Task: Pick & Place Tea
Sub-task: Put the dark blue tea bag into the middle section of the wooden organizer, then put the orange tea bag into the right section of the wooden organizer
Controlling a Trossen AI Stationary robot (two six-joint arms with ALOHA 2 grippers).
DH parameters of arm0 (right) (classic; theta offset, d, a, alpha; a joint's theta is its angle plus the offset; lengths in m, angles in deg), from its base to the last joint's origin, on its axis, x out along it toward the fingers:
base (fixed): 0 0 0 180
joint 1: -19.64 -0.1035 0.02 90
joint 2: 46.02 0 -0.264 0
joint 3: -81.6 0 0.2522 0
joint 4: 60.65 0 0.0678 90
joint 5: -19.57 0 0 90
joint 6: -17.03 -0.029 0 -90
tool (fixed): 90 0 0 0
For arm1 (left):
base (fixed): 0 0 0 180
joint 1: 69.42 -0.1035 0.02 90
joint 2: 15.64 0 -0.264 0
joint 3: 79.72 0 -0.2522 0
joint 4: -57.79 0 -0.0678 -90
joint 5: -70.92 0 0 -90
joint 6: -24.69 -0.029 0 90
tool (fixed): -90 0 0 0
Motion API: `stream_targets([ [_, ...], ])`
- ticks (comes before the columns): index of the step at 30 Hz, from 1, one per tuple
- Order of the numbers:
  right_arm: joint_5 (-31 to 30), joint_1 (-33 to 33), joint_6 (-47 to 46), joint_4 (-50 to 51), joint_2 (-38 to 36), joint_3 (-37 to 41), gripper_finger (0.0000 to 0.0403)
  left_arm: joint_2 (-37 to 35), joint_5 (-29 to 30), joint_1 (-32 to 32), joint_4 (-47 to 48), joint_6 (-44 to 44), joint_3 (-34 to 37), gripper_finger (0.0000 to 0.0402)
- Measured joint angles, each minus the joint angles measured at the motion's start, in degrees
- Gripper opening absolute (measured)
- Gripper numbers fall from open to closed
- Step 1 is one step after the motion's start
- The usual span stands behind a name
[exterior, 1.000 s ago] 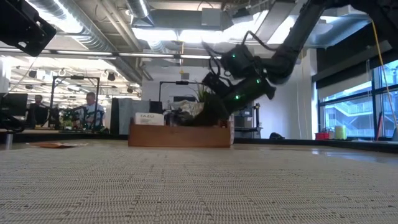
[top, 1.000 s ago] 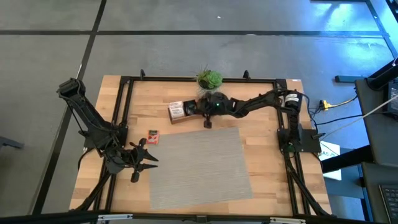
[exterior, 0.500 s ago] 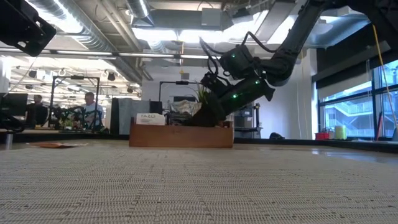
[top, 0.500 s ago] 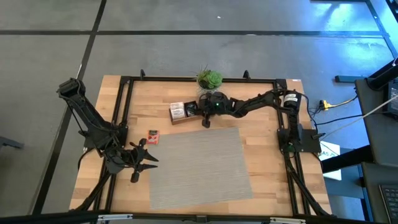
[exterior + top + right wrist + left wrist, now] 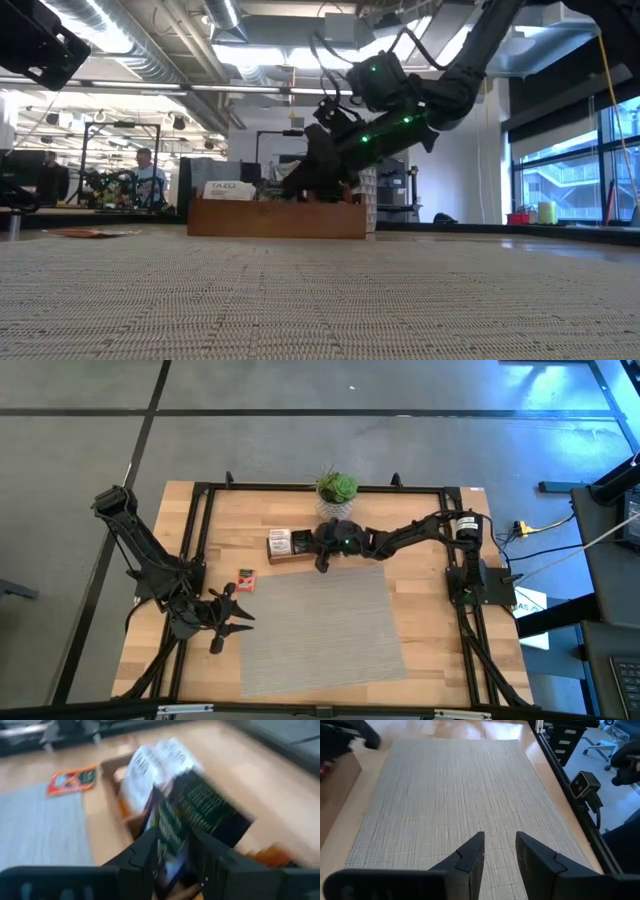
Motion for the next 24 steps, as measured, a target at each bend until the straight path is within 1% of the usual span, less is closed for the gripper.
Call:
stream_targets([
  [6, -3.6, -0.38, 1.34, 0.83, -0.53, -3.04, 0.0134, 0.0, -1.22, 0.02, 0.07, 1.4, 0.0, 0.0111],
  [9, -3.66, -0.38, 2.11, 1.03, -1.65, -4.74, 0.0135, 0.0, -2.13, 0.0, 0.92, 2.05, 0.0, 0.011],
  [12, 0.56, -0.78, 2.11, 0.67, -1.86, -7.16, 0.0135, 0.0, -4.0, 0.02, 2.9, 3.51, 0.0, 0.0108],
  [15, 8.44, -2.14, 2.32, 0.81, -1.62, -9.89, 0.0135, 0.05, -3.15, -0.17, 8.23, 11.05, 0.0, 0.0107],
  [17, 11.71, -3.44, 2.29, 0.6, -1.49, -11.2, 0.0135, 0.16, -2.93, -0.57, 13.2, 16.87, 0.0, 0.0108],
  [19, 12.32, -4.84, 2.75, 0.77, -1.38, -12.0, 0.0135, 0.45, -3.05, -1.05, 18.46, 22.75, 0.0, 0.011],
  [21, 11.75, -6.27, 5.66, 0.78, -1.38, -12.18, 0.0135, 0.98, -3.3, -1.51, 23.09, 27.12, 0.02, 0.0111],
  [24, 11.61, -8.23, 10.02, 0.44, -1.36, -12.2, 0.0135, 2.32, -3.19, -2.36, 26.91, 29.92, 0.07, 0.011],
])
